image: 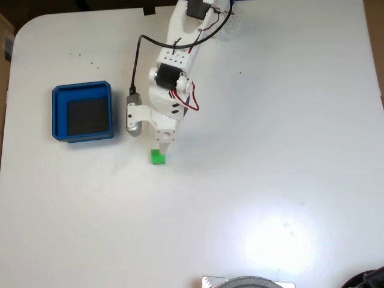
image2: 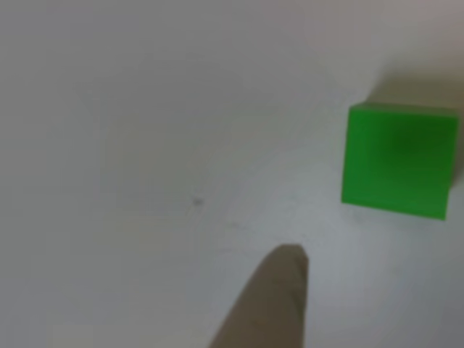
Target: Pick up green cube and drop it in the blue box
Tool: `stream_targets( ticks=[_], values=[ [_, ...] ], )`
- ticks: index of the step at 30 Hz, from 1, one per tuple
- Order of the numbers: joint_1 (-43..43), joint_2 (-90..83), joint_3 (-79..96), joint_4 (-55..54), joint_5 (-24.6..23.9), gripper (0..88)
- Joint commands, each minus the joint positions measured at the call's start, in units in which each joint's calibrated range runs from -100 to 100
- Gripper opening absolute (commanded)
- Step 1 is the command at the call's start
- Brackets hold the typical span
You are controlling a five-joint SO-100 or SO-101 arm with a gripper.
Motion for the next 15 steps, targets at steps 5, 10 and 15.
stream_targets(
  ticks=[5,10,15],
  values=[
    [-0.2,4.8,-10.2,-0.5,-0.1,30.8],
    [-0.3,6.0,-10.2,-0.5,-0.1,31.3],
    [-0.3,8.0,-10.3,-0.5,-0.1,34.2]
  ],
)
